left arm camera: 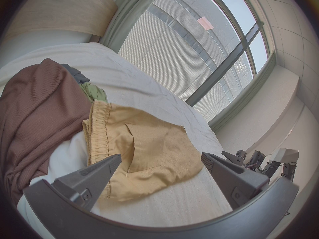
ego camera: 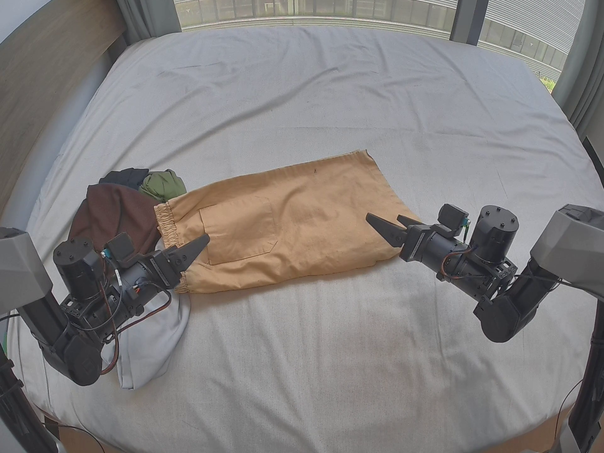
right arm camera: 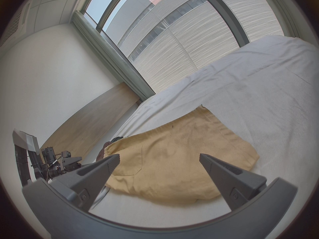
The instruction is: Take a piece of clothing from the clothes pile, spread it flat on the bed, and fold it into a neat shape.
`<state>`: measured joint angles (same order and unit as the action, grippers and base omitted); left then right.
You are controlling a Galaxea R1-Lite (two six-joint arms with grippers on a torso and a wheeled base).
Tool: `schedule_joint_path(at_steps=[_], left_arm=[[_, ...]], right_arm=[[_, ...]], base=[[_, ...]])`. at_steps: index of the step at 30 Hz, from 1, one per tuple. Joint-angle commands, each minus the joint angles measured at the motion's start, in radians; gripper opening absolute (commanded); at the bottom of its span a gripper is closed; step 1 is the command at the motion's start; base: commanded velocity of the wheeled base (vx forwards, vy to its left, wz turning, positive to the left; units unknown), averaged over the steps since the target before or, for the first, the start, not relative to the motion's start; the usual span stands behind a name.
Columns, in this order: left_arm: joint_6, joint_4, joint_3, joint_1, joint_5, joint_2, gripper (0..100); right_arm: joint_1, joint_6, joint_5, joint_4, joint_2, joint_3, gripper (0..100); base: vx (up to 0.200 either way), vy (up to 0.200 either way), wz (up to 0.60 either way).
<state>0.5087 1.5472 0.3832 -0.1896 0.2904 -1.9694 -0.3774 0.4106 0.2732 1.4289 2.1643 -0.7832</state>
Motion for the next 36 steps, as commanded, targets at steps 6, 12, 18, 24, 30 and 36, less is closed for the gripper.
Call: schedule_joint_path(at_steps=[6,12,18,24,30,36], left_arm=[[-0.001,0.001,-0.007,-0.004,-0.001,-0.014,100],[0.001,0.001,-0.004,0.001,-0.001,-0.02,100],[0.001,0.001,-0.003,0.004,-0.001,-0.02,100],[0.001,0.001,0.003,0.01,-0.001,-0.026,100],[0.001,0.001,0.005,0.013,-0.002,-0.025,100],[0.001,0.001,0.003,0.013,-0.002,-0.022,100]], right_arm=[[0.009,0.0,0.0,0.001,0.083,0.019,100],[0.009,-0.001,0.0,-0.001,0.134,0.019,100],[0.023,-0.001,0.0,-0.05,0.141,0.021,100],[0.032,-0.001,0.0,-0.074,0.143,0.022,100],[0.023,0.0,-0.002,-0.076,0.157,0.012,100],[-0.006,0.004,-0.009,-0.071,0.224,-0.044,100]], base=[[0.0,0.0,0.0],[0.0,0.0,0.0],[0.0,0.0,0.0],[0.0,0.0,0.0],[0.0,0.0,0.0],[0.0,0.0,0.0]])
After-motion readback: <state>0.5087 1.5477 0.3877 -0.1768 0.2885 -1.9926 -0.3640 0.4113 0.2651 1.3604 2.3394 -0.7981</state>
